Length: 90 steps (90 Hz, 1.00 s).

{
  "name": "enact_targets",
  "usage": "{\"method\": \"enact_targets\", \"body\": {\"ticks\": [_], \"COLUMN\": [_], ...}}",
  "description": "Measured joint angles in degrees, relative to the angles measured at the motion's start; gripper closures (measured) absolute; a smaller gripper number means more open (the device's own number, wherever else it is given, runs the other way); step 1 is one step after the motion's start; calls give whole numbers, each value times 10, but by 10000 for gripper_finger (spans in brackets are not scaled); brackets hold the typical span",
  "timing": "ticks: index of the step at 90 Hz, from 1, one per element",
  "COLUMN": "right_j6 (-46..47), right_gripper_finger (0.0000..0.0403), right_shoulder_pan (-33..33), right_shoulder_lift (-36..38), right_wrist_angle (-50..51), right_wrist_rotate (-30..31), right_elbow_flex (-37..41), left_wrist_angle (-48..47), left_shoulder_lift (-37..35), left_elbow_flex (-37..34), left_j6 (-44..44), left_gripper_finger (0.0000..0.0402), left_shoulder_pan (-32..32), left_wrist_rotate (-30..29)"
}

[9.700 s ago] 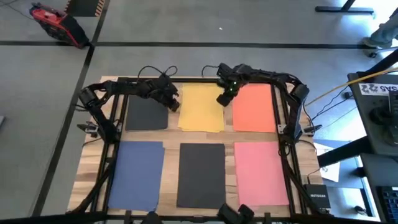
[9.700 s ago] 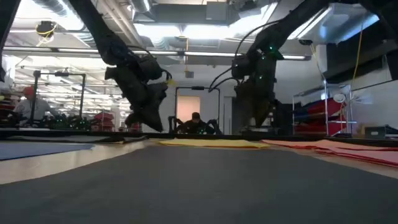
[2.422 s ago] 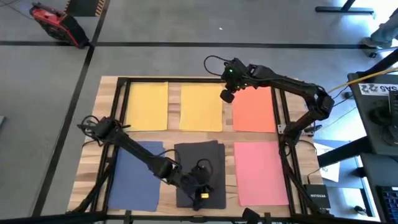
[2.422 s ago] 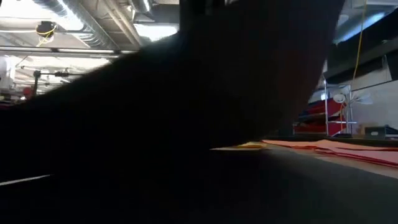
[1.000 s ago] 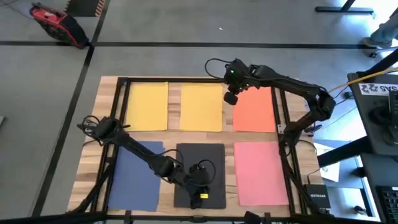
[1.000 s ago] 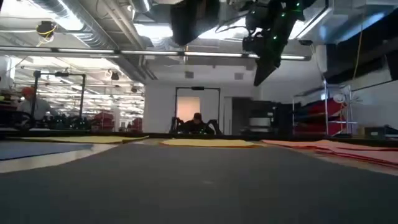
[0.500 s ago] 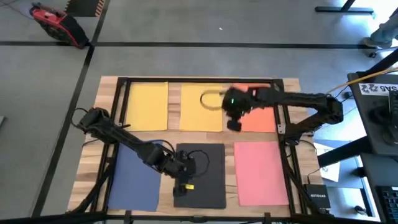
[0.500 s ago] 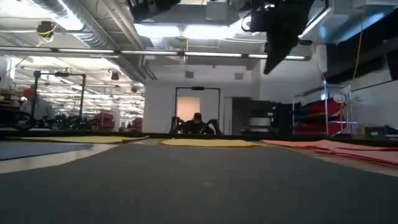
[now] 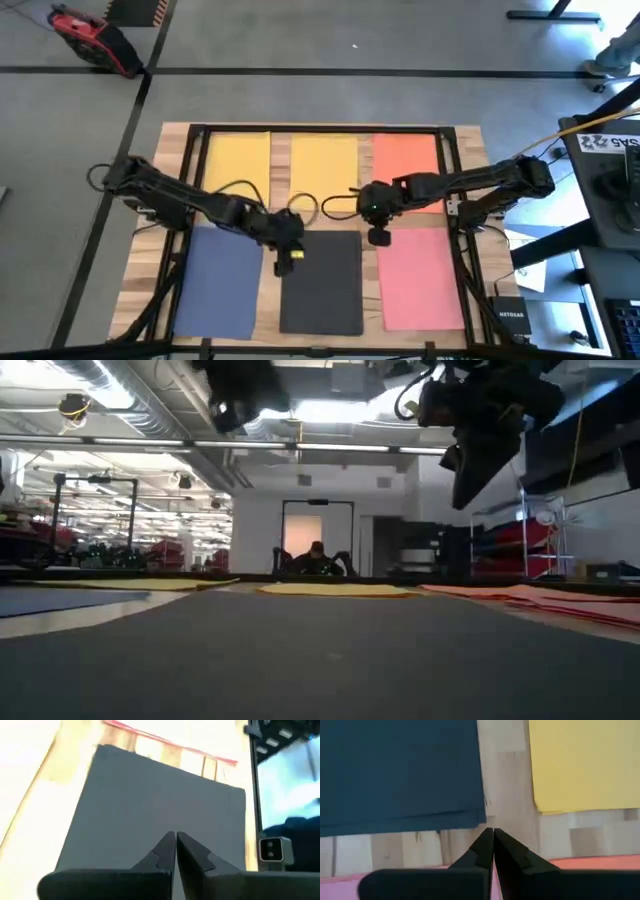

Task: Organize paper
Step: Stack the black colored paper on top of the black colored papers

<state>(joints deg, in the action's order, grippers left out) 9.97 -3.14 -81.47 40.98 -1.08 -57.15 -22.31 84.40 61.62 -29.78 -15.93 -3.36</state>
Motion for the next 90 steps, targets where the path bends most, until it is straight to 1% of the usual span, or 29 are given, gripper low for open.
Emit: {"method": "enact_targets", "body": {"ticks": [5, 14, 25, 35, 49, 56, 72, 90], "right_j6": [6, 30, 56, 100, 157, 171, 195, 183], "right_gripper_finger": [403, 403, 403, 403, 403, 403, 403, 403], "right_shoulder_pan": [0, -6, -28, -55, -101, -124, -138, -137], "right_shoulder_lift": [0, 0, -1, -5, -10, -10, -37, -99], "right_wrist_angle": [-2, -9, -6, -11, -2, -19, -26, -91], "right_wrist_rotate": [0, -12, -4, 0, 4, 4, 5, -17], "right_elbow_flex": [0, 0, 0, 12, 34, 44, 56, 59], "left_wrist_angle": [0, -28, -39, -19, 26, 56, 109, 141], "left_shoulder_lift": [-22, -46, -45, -44, -43, -43, -43, -35], "left_elbow_flex": [-37, -88, -131, -166, -216, -243, -271, -277], "left_j6": [-18, -49, -51, -29, -28, -40, -54, -65], "left_gripper_finger": [401, 401, 401, 401, 401, 401, 401, 401], "left_shoulder_pan": [3, -3, -10, -12, -10, -10, -10, -9], "left_wrist_rotate": [0, 5, 48, 52, 61, 61, 57, 41]}}
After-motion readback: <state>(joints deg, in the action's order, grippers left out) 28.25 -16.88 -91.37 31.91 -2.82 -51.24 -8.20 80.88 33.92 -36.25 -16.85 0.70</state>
